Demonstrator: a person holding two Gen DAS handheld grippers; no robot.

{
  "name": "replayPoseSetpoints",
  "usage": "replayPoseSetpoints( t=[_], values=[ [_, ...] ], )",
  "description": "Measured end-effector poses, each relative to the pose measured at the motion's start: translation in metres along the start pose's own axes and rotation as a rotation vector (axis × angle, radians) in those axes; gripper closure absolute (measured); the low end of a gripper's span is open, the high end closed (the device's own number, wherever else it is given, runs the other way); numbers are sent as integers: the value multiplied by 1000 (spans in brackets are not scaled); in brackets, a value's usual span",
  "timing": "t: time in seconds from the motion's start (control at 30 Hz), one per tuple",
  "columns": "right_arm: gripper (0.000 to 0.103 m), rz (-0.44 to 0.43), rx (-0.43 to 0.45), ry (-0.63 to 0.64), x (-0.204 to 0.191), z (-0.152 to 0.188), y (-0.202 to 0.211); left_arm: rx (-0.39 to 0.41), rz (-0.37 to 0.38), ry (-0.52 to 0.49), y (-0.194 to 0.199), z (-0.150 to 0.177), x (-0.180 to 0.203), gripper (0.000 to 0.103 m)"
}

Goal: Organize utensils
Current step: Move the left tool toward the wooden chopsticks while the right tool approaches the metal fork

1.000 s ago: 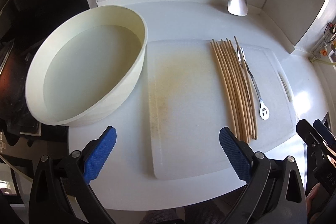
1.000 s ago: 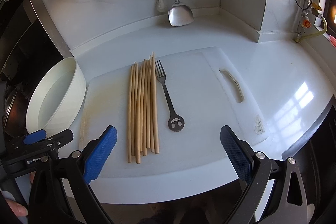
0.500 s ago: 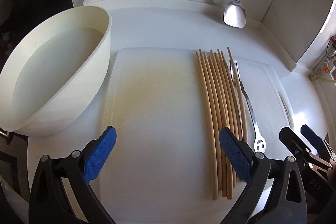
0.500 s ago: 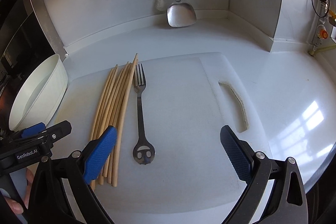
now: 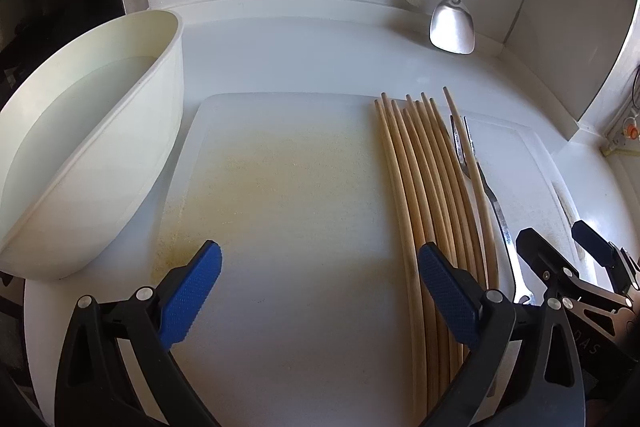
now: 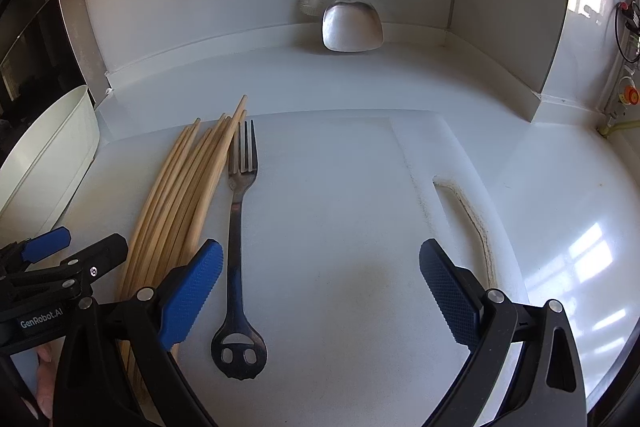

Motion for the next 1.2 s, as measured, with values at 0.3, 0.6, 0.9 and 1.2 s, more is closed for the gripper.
replayPoseSetpoints(
  t=[0.3,0.6,0.9,1.2],
  values=[
    [9,22,-12,16,-2,-4,-7,14,-18,-24,-4,-3,2,6],
    [9,50,-13,46,-9,-6,-13,20,-12,-40,-4,-4,-1,6],
    [9,78,-32,72,-11,-9,-19,20,-62,-67,-10,-5,-1,5],
    [11,104,0,162,-20,-12,-19,22,-77,-49,-10,-8,-2,7]
  ],
)
Point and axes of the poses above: each gripper's, at about its wrist camera, not at the fingertips, and y roughly against the way its jaws point, x to its right, z to its underside, the point moved 4 cm from there along -y, roughly the way its jaws point, and after that the axes turned 3 degrees about x, right-handed, at the moved point
